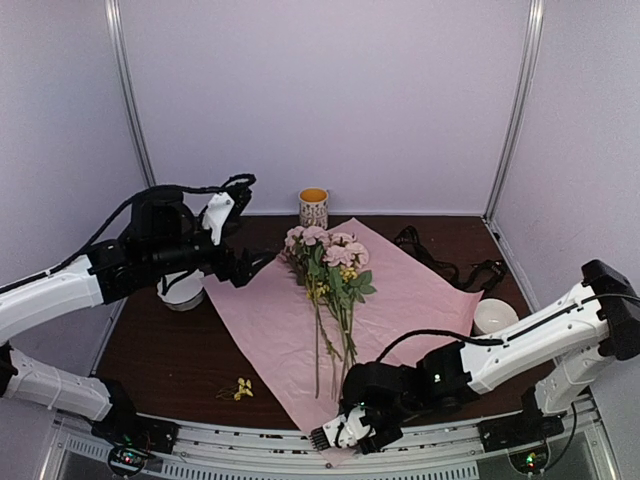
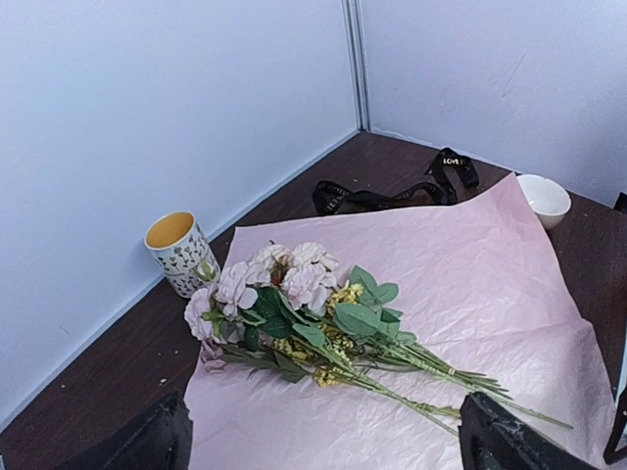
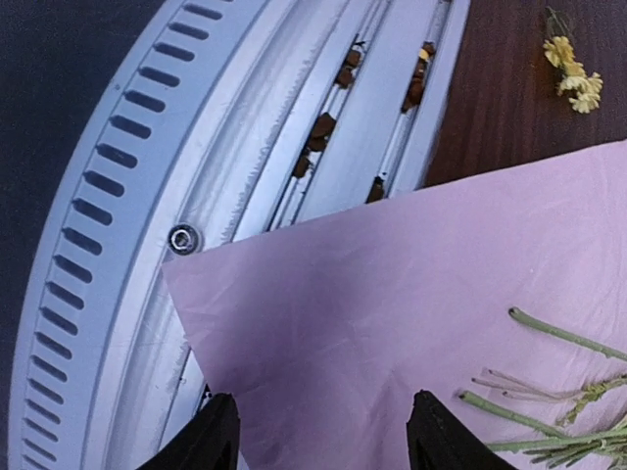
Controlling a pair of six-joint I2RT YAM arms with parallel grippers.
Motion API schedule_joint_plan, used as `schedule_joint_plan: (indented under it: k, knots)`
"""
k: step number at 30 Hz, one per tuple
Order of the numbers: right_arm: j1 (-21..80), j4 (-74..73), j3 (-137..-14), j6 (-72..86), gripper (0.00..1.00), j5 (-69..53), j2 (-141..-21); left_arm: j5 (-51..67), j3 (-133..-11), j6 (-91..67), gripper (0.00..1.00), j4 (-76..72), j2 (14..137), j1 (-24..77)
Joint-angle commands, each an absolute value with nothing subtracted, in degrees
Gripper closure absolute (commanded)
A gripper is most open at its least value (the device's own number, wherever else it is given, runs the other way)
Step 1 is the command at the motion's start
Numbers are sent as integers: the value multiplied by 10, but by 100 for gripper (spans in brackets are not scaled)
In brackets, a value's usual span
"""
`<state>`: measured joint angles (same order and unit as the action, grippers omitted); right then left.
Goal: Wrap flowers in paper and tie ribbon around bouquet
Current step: Pick up the bottom corner of the flattened wrapping paper from the center of the board.
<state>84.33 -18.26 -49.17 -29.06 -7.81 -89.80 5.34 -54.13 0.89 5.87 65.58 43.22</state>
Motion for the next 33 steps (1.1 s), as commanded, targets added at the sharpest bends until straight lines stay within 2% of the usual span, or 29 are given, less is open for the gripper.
schedule_joint_plan:
  k: [1,6,14,16,20,23,26,33]
  knots:
    - [860,-189,-516,-372,39,-125,-927,46,-510,82,2,39,607,431]
    - [861,-202,-531,-399,38,-133,-943,43,-485,92,2,16,585,431]
    - [844,-196,-525,-405,41,-97,-971,70,-491,131,3,69,558,437]
    - [838,-183,-521,-392,42,-101,-968,87,-461,172,8,69,523,459]
    - [808,-124,-497,-345,49,-115,-960,115,-374,288,10,68,443,531]
    - [788,-87,-479,-303,50,-139,-954,140,-335,390,14,118,419,576]
    - [774,-49,-457,-273,50,-169,-944,114,-311,439,16,152,454,626]
    - [742,4,-417,-213,50,-211,-933,62,-362,522,19,178,652,714]
